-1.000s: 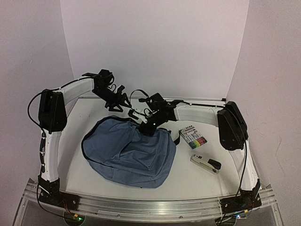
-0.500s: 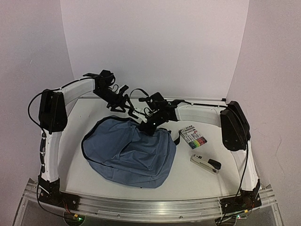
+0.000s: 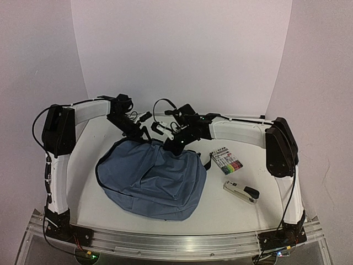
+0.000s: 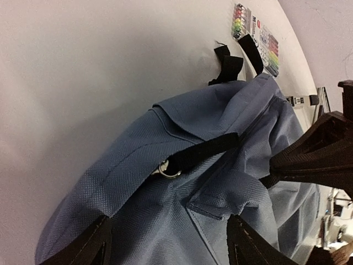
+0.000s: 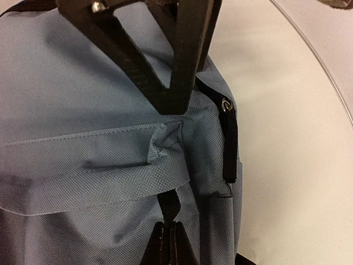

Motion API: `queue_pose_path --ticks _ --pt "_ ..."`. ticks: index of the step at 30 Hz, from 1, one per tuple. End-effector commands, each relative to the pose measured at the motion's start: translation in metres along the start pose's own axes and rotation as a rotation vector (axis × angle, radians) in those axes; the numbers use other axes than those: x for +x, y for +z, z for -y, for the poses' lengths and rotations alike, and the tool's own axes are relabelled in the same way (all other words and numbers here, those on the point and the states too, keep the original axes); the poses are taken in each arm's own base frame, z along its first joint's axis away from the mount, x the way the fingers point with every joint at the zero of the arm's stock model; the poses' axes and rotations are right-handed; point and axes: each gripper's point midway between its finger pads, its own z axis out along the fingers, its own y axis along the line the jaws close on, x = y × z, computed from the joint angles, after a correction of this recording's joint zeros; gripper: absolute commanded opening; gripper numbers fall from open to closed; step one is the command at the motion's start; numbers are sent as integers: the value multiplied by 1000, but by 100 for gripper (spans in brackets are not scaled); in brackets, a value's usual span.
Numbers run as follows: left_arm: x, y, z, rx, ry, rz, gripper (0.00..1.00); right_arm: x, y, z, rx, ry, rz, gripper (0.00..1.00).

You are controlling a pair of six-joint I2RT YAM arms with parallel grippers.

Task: Pack the student bag
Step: Zip the student bag at the center of the board.

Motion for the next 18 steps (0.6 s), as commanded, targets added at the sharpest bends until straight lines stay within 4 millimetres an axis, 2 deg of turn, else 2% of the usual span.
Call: queue_pose_path --ticks 1,6,18 --pt "-35 -33 9 -91 252 131 72 -26 -28 -1 15 16 69 0" --pt "-48 -35 12 -85 348 174 75 -26 -30 -5 -1 25 72 0" --pt "-39 -4 13 17 433 139 72 -26 -29 -8 -19 50 72 0"
